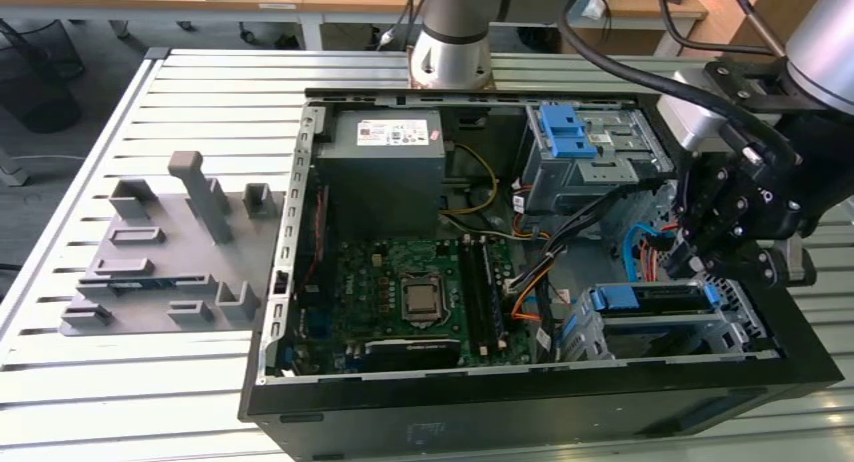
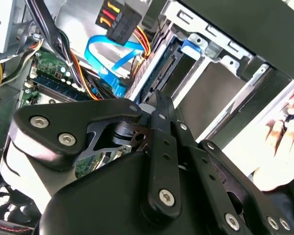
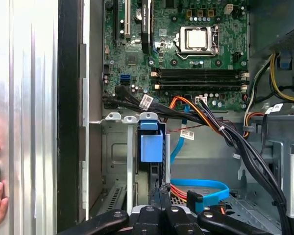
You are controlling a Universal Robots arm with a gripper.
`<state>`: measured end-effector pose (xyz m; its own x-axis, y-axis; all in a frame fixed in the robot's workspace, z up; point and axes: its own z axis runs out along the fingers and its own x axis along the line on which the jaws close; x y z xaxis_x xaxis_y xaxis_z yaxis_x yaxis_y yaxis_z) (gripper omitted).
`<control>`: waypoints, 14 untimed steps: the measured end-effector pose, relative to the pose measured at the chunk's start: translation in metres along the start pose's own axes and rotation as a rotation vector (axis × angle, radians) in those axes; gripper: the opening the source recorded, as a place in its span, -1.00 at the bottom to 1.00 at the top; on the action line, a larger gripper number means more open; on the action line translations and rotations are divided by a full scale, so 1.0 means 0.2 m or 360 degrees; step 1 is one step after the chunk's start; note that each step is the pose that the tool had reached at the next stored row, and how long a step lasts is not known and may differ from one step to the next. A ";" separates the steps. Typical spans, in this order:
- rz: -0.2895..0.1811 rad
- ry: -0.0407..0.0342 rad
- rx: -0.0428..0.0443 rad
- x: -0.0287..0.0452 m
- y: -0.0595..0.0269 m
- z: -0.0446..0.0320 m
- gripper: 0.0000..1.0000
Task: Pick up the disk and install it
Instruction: 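Insert the first disk wire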
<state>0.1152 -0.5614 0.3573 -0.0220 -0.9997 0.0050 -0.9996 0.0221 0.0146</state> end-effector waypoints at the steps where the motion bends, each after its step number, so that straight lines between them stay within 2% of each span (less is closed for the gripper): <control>1: 0.0000 0.0000 0.0000 -0.004 -0.009 0.000 -0.79; 14: 0.0000 0.0000 0.0000 -0.046 -0.125 -0.002 -0.79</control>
<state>0.1404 -0.5528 0.3573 -0.0220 -0.9997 0.0051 -0.9996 0.0221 0.0146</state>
